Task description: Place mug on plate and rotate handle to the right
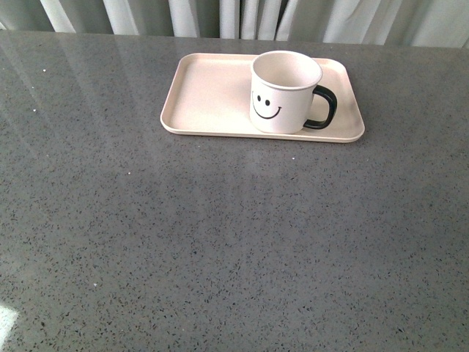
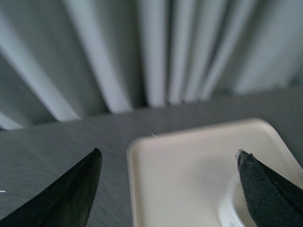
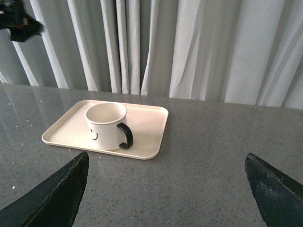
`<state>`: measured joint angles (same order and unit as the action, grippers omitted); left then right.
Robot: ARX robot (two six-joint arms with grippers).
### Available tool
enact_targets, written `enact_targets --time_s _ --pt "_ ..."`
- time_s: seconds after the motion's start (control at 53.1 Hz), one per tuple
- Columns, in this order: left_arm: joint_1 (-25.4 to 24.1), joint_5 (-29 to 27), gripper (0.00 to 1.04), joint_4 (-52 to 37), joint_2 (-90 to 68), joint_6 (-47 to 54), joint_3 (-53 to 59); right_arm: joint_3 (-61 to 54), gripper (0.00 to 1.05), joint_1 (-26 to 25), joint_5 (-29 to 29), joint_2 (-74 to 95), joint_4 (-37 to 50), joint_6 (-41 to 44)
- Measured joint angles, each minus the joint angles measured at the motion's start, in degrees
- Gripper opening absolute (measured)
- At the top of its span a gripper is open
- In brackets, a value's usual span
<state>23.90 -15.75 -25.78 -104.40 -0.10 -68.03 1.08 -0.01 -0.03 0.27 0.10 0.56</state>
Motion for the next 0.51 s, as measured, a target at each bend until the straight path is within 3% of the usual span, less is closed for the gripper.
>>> enact_targets --time_s 0.056,0.113,0.169,0.357,0.508 --pt "-1.11 -3.76 0.68 -10.60 2.84 0.00 7.67 0.00 0.96 0.00 0.04 0.00 -0.02 0.00" --pt "-2.47 -3.98 0.61 -16.83 5.20 0.00 13.20 0.00 0.96 0.00 0.07 0.00 -0.02 0.00" --pt "-5.11 -2.73 0.47 -24.06 9.97 -0.02 22.43 0.00 0.96 -0.02 0.04 0.00 -0.02 0.00" --pt "-10.60 2.78 0.04 -29.22 21.66 -0.02 40.65 0.00 0.96 0.00 0.04 0.00 -0.02 0.00" --pt "-13.44 5.79 0.01 -29.92 28.72 -0.02 48.63 0.00 0.96 0.00 0.04 0.00 -0.02 0.00"
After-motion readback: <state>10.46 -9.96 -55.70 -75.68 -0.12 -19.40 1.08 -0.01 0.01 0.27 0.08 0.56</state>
